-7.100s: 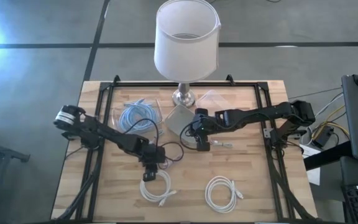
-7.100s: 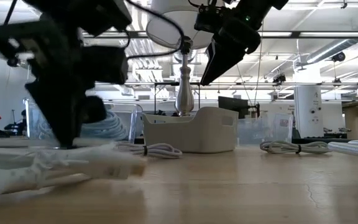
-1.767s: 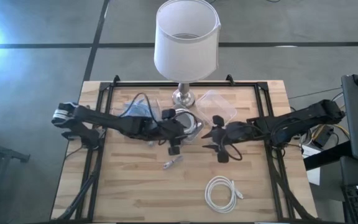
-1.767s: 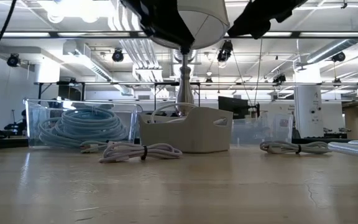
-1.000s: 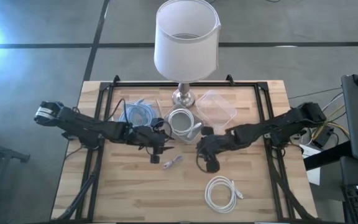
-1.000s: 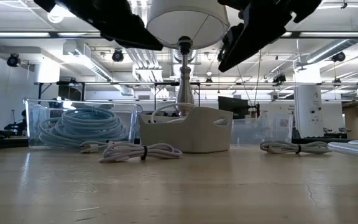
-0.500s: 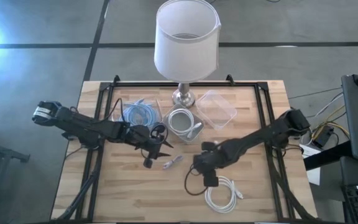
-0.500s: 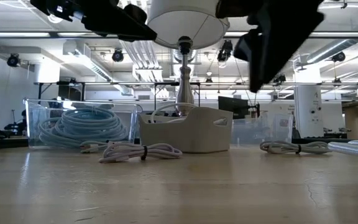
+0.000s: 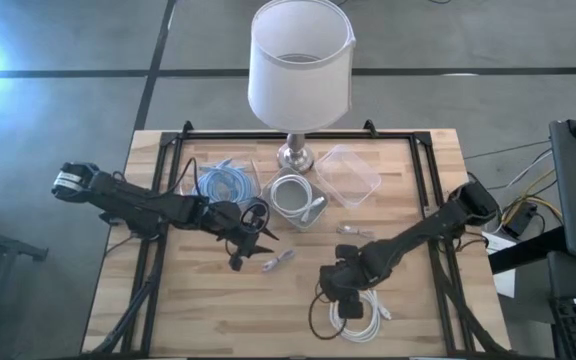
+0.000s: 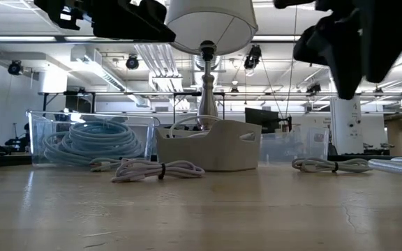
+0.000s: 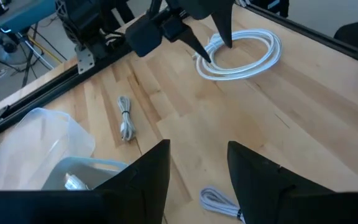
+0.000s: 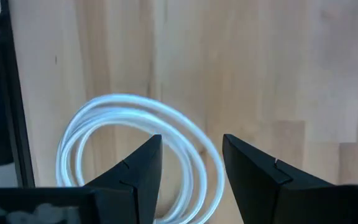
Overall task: Pick & Place USB Port
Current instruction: Put the white HDMI cable into the gray bin
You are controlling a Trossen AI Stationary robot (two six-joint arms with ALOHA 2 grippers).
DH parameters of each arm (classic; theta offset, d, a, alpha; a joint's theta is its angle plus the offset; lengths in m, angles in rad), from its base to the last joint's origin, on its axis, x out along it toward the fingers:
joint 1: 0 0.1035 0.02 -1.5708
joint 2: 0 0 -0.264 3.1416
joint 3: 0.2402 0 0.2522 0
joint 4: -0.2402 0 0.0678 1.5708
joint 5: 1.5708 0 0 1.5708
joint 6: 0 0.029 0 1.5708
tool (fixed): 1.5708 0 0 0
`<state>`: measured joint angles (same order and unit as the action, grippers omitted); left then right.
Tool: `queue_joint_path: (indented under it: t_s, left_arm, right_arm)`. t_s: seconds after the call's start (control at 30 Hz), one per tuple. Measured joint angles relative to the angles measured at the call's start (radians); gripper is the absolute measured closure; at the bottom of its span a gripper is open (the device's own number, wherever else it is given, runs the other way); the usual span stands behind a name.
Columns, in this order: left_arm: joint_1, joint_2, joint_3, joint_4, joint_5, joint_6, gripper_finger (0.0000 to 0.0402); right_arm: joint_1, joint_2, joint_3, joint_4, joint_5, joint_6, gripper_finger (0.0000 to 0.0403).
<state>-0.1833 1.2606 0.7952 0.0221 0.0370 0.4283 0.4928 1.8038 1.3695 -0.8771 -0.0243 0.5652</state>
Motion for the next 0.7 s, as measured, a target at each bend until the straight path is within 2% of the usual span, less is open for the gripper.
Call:
queue_joint_path:
  t_s: [0.4, 0.7]
  left_arm:
    - [0.000, 0.000, -0.012, -0.018, 0.001, 0.015, 0.0238]
    - [0.000, 0.001, -0.014, -0.017, 0.001, 0.010, 0.0238]
  right_arm:
    - [0.071, 0.000, -0.099, 0.044, 0.003, 0.008, 0.0236]
    - [0.072, 0.000, -0.166, 0.059, 0.077, 0.009, 0.0236]
